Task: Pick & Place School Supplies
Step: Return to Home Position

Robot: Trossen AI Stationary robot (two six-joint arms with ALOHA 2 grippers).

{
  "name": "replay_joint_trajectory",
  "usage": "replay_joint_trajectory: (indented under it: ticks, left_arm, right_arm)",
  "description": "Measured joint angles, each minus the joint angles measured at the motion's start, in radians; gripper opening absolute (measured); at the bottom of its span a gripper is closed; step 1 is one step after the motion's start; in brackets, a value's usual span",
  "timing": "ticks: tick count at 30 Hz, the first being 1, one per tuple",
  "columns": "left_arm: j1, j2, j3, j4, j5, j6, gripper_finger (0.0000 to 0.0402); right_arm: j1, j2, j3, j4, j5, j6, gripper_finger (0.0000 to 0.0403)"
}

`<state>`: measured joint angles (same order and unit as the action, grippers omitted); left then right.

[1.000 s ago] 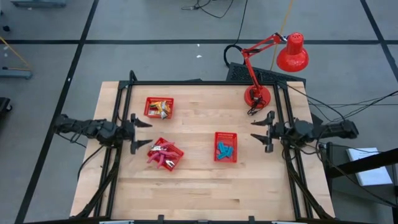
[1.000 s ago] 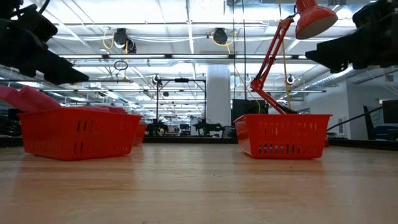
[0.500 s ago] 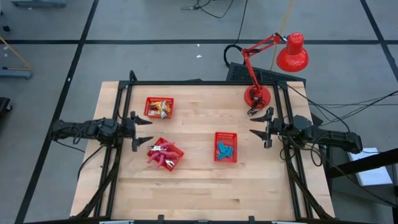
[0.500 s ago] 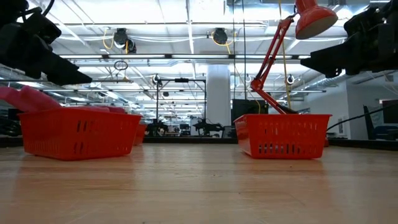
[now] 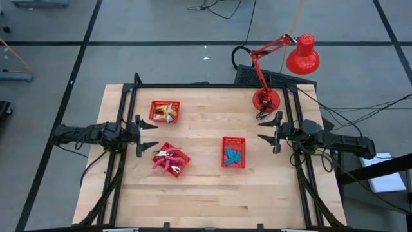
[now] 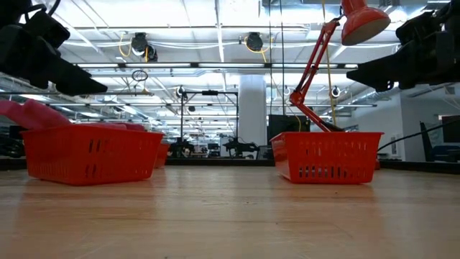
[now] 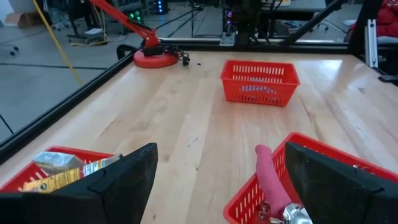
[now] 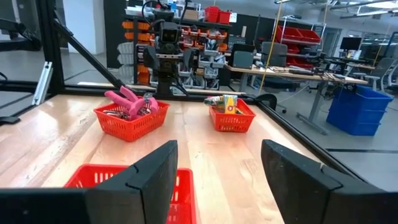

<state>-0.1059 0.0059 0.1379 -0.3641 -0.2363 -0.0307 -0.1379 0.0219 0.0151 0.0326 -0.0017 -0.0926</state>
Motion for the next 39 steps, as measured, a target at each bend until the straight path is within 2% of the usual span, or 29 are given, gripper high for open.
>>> replay_joint_trajectory:
  ticks: [11,26,32,35,39]
  left_arm:
    - [0.000,0.000,0.000,0.025,0.006,-0.052,0.0351]
    - [0.000,0.000,0.000,0.025,0.006,-0.027,0.0351]
    - [0.000,0.000,0.000,0.025,-0.106,-0.014,0.0351]
    - [0.000,0.000,0.000,0.025,-0.093,0.005,0.0351]
    - [0.000,0.000,0.000,0.024,-0.016,0.009,0.0351]
  right_arm:
    - [0.000,0.002,0.000,0.004,0.000,-0.013,0.0222]
    - [0.000,0.002,0.000,0.003,0.000,-0.013,0.0222]
    - [0.000,0.002,0.000,0.003,0.000,-0.013,0.0222]
    - [0.000,0.002,0.000,0.003,0.000,-0.013,0.0222]
    - [0.000,0.002,0.000,0.003,0.000,-0.013,0.0222]
